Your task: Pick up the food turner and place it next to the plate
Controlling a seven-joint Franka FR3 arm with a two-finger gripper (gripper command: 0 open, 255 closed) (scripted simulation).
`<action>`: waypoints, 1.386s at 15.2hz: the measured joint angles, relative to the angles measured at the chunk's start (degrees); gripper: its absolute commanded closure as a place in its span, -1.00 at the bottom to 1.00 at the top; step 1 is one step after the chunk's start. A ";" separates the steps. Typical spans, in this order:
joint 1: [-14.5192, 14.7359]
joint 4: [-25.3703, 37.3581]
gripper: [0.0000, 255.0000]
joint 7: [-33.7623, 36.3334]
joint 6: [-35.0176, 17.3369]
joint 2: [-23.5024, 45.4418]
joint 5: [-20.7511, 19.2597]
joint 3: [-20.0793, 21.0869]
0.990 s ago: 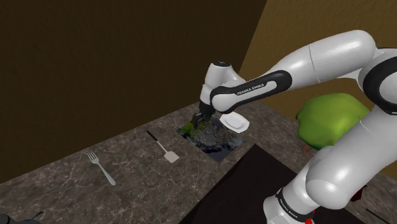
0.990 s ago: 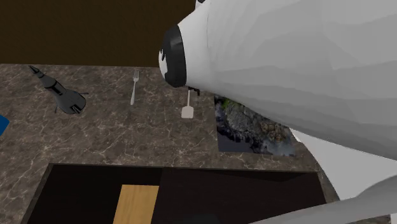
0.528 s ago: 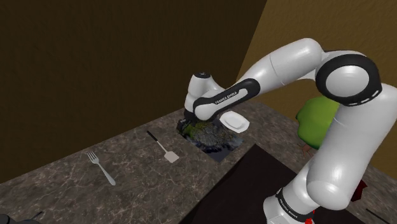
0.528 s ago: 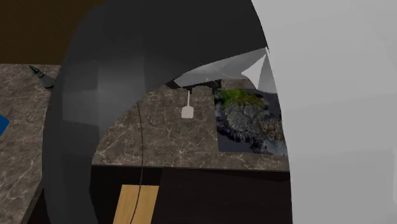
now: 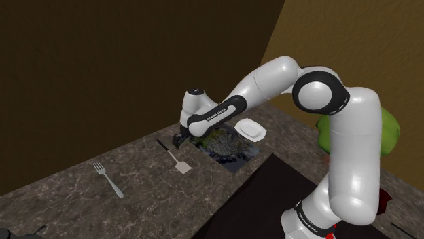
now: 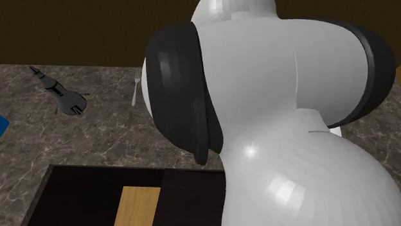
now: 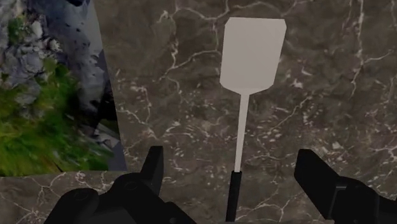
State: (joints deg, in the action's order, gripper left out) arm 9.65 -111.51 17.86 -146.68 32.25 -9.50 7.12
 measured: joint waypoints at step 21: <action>3.33 21.10 -1.00 1.94 -0.83 21.64 -0.61 -1.32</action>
State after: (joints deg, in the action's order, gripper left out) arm 12.98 -90.41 19.79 -147.50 53.89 -10.11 5.80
